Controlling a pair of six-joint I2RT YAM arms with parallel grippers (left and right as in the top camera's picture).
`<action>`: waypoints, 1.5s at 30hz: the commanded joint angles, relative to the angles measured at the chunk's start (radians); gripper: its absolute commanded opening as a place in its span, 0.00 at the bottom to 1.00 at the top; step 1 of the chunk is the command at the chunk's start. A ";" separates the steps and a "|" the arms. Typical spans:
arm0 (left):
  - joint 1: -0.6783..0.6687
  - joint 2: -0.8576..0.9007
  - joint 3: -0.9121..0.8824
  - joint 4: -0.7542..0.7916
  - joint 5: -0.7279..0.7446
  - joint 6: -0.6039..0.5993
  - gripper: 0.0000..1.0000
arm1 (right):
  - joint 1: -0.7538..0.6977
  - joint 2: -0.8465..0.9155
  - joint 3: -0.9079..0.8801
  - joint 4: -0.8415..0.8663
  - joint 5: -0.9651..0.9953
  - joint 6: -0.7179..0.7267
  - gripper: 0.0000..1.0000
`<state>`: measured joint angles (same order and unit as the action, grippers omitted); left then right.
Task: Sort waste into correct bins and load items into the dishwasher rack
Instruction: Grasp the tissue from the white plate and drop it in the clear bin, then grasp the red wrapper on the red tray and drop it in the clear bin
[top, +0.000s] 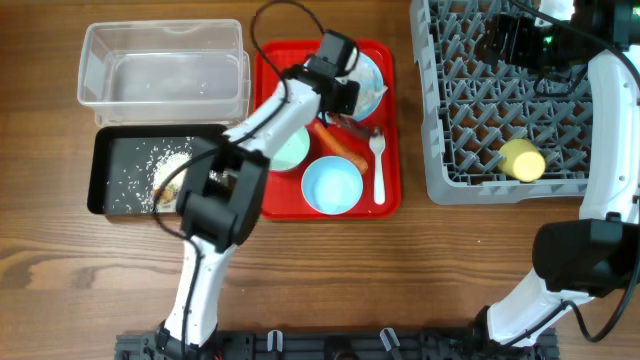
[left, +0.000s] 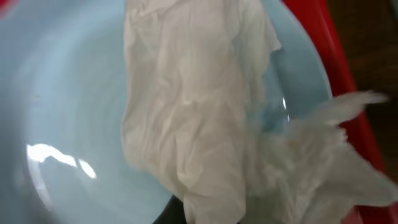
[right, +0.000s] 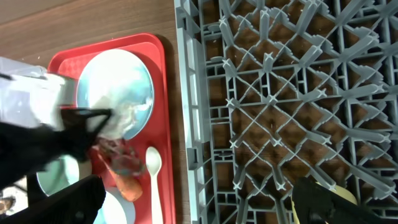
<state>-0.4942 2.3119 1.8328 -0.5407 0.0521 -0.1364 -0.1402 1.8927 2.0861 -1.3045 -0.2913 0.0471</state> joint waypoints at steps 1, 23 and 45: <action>0.089 -0.229 0.013 -0.048 0.004 -0.082 0.04 | 0.005 -0.023 0.015 -0.002 -0.015 -0.018 1.00; 0.489 -0.282 0.013 -0.351 -0.121 -0.082 0.73 | 0.006 -0.018 0.013 -0.002 -0.016 -0.018 0.99; -0.009 -0.205 0.012 -0.297 0.040 0.216 0.99 | 0.006 -0.018 0.013 -0.017 -0.016 -0.021 1.00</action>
<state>-0.4484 2.0132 1.8416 -0.8307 0.1219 -0.0063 -0.1402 1.8927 2.0861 -1.3170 -0.2913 0.0437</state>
